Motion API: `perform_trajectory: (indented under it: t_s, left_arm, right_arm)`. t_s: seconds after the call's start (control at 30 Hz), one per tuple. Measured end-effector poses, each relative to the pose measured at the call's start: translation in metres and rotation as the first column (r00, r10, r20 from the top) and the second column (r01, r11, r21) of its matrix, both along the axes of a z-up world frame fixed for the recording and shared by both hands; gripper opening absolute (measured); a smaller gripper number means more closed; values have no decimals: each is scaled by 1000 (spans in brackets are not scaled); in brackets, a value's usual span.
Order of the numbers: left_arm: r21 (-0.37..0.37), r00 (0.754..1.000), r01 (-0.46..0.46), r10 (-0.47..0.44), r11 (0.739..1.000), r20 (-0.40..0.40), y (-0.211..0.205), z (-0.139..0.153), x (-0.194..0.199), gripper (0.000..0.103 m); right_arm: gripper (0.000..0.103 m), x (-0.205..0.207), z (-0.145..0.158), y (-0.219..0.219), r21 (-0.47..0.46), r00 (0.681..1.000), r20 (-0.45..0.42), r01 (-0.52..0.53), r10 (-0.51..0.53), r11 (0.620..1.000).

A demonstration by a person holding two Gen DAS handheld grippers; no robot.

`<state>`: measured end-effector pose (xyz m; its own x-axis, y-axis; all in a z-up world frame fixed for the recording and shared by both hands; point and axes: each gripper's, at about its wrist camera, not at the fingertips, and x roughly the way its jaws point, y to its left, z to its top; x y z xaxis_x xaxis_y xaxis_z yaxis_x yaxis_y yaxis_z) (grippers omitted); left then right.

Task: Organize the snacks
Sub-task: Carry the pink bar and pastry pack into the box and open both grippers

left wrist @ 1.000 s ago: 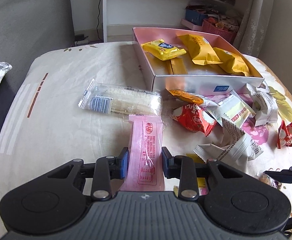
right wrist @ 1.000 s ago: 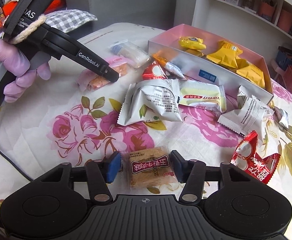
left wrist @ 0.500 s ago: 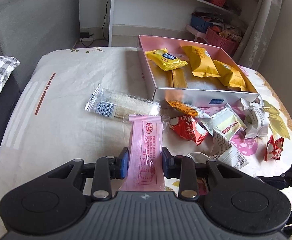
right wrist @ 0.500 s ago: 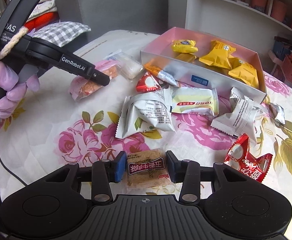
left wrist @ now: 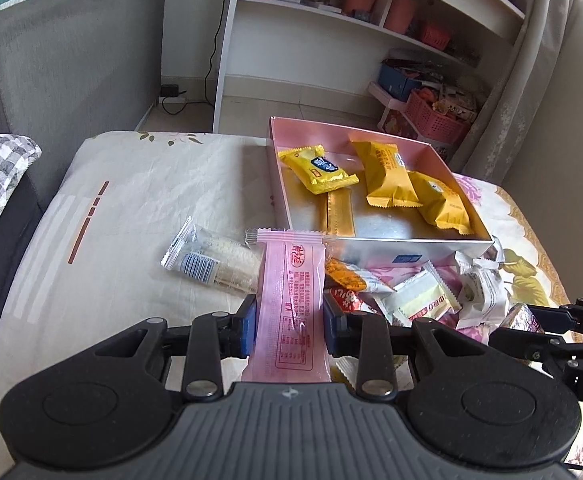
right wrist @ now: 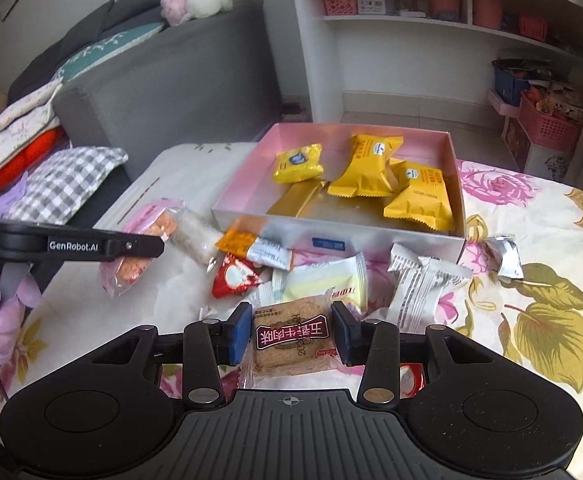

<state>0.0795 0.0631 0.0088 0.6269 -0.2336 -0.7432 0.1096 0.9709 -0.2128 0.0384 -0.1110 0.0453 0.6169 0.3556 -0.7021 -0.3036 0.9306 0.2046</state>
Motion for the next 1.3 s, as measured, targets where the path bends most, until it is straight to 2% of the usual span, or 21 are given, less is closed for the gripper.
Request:
perform_trajectory:
  t_s: [0.33,0.5,0.73,0.97,1.13,1.3]
  left_arm:
    - [-54,999,-41,41,998,-3,-15,6,24,29]
    - [-25,1000,-17,17,1000,8,-33,9,47,29]
    - [-29,999,33,-33,999,13,-61,11,79,29]
    - [-52,998,63,-64,997,-21,-80,-12,104,29]
    - [-80,998,45,-48,996,-43,-82,-24,115,29]
    - [-90,998,30,-34,996,-51,-78,-33,119,29]
  right_arm:
    - [41,45,6,-13,105,995,12,95,-97,990]
    - [41,73,3,-23,189,987,17,155,-161,970]
    - [41,100,-15,-32,263,980,-14,196,-199,945]
    - [42,118,-36,-48,339,966,-77,260,-249,904]
    - [42,129,-44,-49,354,959,-97,284,-267,891]
    - [42,133,-47,-42,300,961,-73,277,-268,913]
